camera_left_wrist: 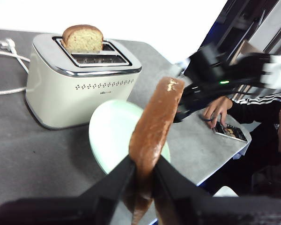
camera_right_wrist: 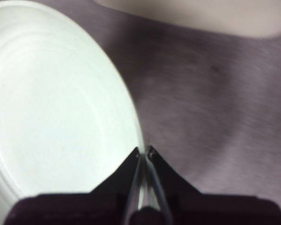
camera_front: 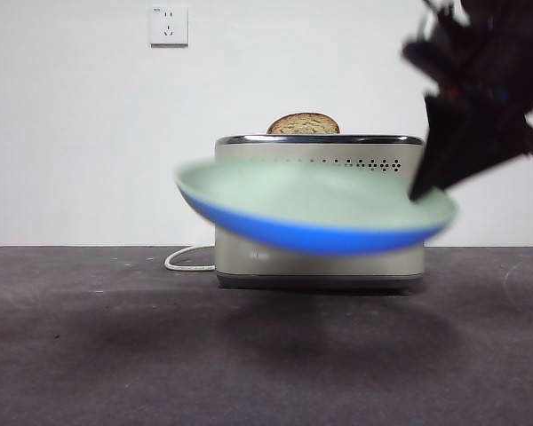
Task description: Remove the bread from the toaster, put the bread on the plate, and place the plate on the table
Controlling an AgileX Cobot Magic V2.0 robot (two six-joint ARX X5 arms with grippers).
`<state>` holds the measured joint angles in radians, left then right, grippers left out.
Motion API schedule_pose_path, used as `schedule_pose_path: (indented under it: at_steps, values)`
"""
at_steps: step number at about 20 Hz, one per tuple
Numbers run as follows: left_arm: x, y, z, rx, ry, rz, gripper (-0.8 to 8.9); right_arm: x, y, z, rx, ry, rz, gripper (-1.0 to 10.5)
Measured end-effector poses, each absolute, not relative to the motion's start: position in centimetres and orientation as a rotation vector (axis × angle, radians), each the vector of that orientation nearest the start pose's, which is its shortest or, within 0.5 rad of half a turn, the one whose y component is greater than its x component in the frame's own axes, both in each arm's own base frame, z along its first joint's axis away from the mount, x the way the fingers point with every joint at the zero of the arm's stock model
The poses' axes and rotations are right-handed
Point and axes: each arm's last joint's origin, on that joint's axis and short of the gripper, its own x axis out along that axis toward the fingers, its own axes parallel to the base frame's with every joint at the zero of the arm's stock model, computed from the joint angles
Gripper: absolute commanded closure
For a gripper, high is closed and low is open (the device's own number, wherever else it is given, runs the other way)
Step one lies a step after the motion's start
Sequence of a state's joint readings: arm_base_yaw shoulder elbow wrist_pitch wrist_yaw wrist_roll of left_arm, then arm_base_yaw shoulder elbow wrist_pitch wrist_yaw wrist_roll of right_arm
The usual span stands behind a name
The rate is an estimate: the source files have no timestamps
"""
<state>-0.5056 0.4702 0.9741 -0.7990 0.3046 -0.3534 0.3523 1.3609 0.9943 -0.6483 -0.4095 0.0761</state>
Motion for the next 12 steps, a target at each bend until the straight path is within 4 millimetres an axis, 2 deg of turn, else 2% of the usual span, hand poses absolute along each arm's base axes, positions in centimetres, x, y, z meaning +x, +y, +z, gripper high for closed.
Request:
schedule_pose_path:
  at_steps: [3, 6, 9, 12]
  values:
    - [8.1, -5.8, 36.7, -0.307, 0.501, -0.824, 8.21, 22.5, 11.9, 26.8, 0.088, 0.999, 0.729, 9.6]
    - [12.0, -8.3, 36.0, -0.326, 0.586, -0.939, 8.21, 21.5, 13.7, 27.3, 0.086, 0.978, 0.791, 9.6]
    - [15.3, -10.2, 33.7, -0.328, 0.758, -0.913, 8.21, 20.9, 14.7, 27.3, 0.041, 0.975, 0.774, 9.6]
    - [17.2, -11.2, 31.9, -0.305, 0.860, -0.890, 8.21, 20.8, 14.7, 27.3, 0.037, 0.974, 0.767, 9.6]
